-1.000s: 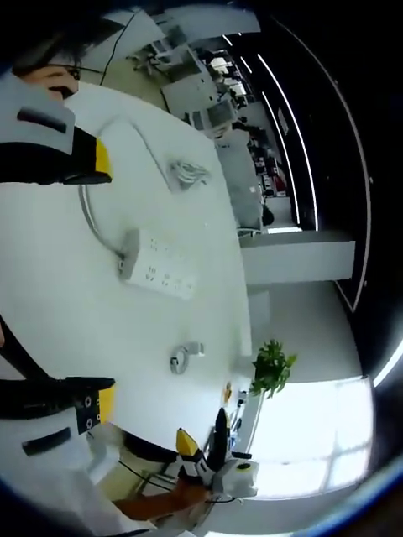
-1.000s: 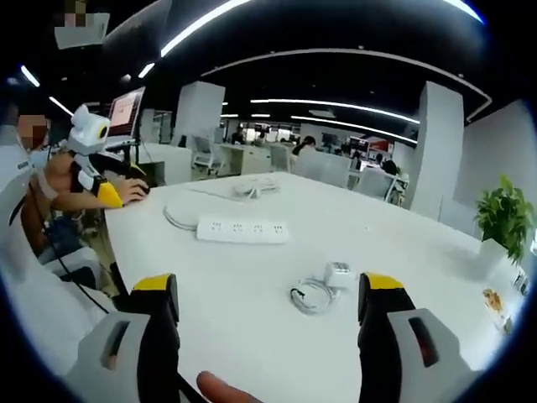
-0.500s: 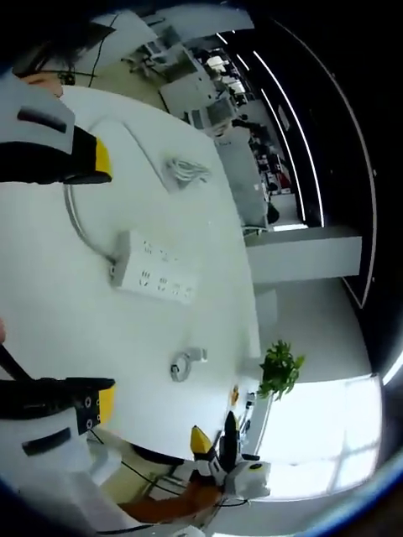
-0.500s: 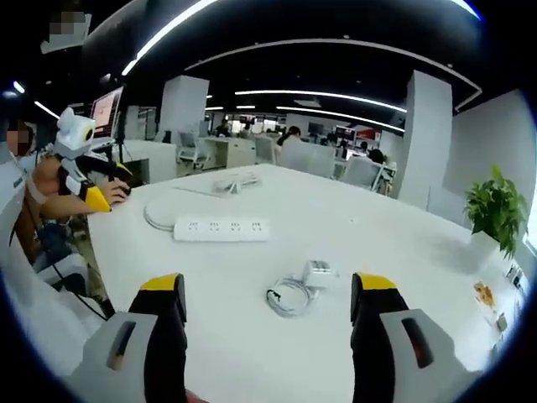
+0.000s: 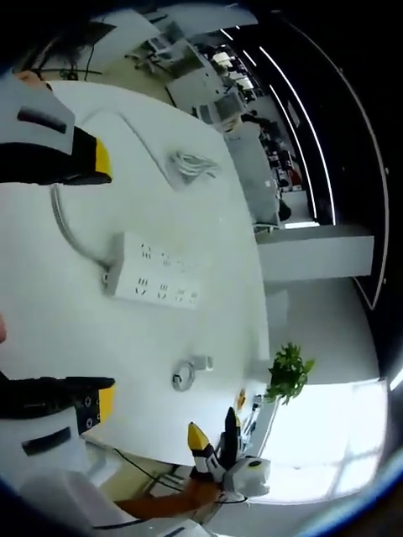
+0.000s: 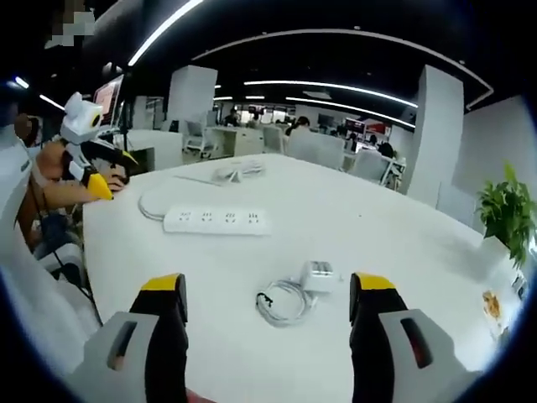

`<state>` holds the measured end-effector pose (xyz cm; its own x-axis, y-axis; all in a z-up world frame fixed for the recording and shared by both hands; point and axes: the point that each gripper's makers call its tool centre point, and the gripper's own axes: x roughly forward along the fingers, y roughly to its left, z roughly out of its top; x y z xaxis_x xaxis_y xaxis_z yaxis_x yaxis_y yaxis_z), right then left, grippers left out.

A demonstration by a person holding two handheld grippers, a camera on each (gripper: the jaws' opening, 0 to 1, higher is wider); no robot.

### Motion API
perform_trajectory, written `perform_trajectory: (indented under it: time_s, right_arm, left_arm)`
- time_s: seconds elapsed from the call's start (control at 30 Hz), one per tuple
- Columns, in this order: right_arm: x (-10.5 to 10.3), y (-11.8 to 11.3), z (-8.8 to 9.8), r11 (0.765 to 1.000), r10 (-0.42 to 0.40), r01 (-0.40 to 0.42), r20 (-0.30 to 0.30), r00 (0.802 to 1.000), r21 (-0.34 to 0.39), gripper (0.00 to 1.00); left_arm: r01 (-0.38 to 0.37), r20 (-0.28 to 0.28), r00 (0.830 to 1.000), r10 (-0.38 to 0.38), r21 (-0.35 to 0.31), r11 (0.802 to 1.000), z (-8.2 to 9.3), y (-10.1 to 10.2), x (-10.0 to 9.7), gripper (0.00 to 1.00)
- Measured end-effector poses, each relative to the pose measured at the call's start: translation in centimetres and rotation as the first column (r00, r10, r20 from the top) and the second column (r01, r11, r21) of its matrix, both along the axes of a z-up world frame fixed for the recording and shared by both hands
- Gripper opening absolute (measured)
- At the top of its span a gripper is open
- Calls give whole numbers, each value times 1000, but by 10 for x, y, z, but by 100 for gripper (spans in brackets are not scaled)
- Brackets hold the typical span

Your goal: Straighten the power strip on the desk, plug the charger into it

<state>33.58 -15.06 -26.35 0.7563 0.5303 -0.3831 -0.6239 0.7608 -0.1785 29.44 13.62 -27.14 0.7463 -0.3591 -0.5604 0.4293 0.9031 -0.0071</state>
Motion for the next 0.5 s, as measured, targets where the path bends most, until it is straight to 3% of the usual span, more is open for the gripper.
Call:
perform_trajectory:
  time_s: [0.17, 0.5]
  right_arm:
    - [4, 5, 1, 998, 3, -2, -17, 1000, 55, 79]
    - [11, 1, -8, 999, -13, 14, -39, 999, 42, 78]
  left_arm:
    - [11, -13, 1000, -11, 3, 1000, -5, -1, 3, 94]
    - [27, -39, 999, -27, 9, 1000, -11, -2, 7, 92]
